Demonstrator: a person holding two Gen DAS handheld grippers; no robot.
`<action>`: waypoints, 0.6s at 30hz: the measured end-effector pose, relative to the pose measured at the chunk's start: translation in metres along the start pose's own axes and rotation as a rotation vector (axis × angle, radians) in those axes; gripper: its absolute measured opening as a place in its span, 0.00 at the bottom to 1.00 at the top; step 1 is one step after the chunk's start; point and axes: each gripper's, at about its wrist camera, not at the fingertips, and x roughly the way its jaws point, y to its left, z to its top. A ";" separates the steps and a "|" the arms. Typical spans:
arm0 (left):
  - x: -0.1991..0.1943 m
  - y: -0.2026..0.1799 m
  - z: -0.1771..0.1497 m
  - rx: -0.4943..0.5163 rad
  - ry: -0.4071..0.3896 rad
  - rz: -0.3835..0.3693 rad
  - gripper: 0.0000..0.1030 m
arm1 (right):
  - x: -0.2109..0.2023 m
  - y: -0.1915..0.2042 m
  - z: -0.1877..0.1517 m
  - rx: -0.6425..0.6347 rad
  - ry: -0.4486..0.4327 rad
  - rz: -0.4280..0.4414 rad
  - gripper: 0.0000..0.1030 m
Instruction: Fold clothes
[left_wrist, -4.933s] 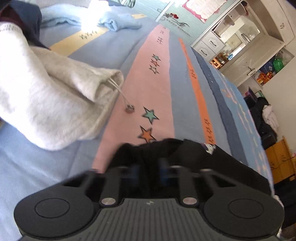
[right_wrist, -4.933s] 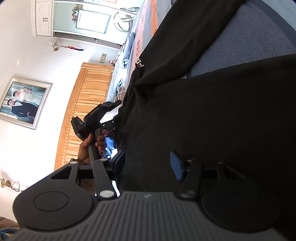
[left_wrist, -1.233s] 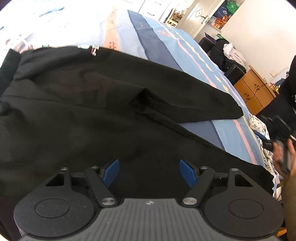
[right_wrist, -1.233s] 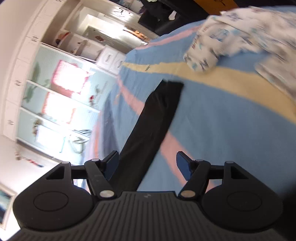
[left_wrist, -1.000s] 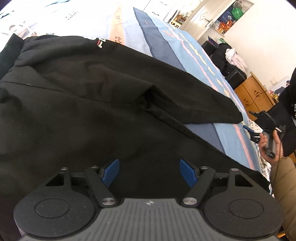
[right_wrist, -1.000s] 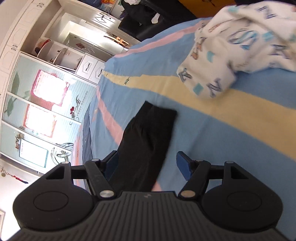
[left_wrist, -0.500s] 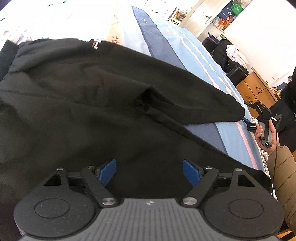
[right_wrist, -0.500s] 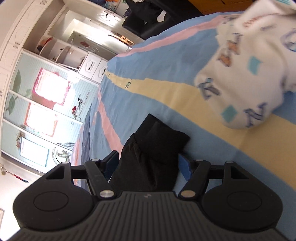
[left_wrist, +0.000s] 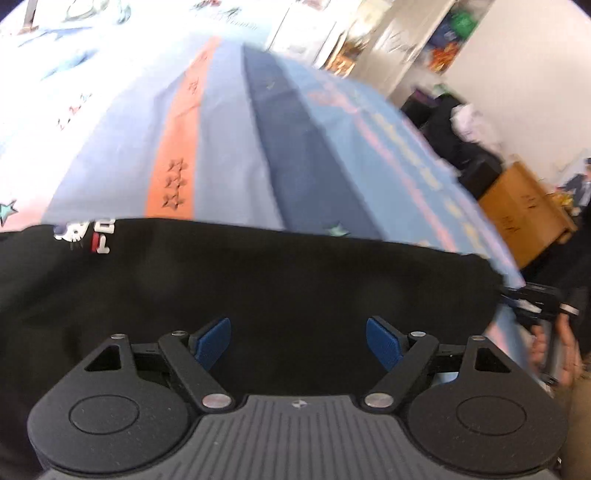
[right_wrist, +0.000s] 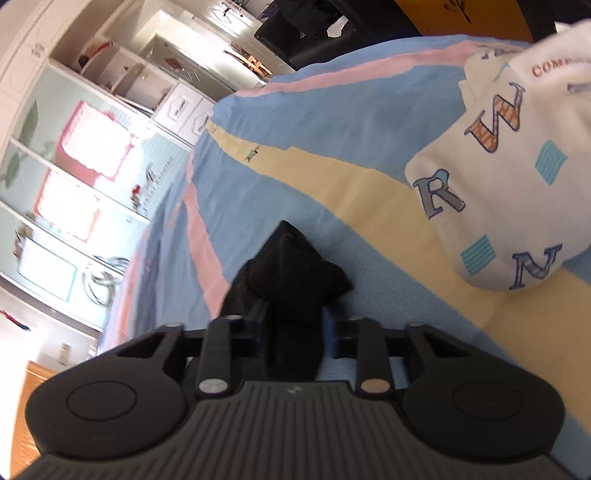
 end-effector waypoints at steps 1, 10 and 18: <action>0.010 0.004 0.003 -0.009 0.025 0.000 0.80 | 0.001 0.001 0.000 -0.011 0.003 -0.010 0.16; 0.053 0.017 0.026 0.043 0.080 0.035 0.81 | 0.027 0.035 0.021 -0.110 -0.024 -0.102 0.10; 0.072 0.011 0.039 0.126 0.039 0.059 0.88 | 0.047 0.073 0.067 -0.176 -0.102 -0.117 0.08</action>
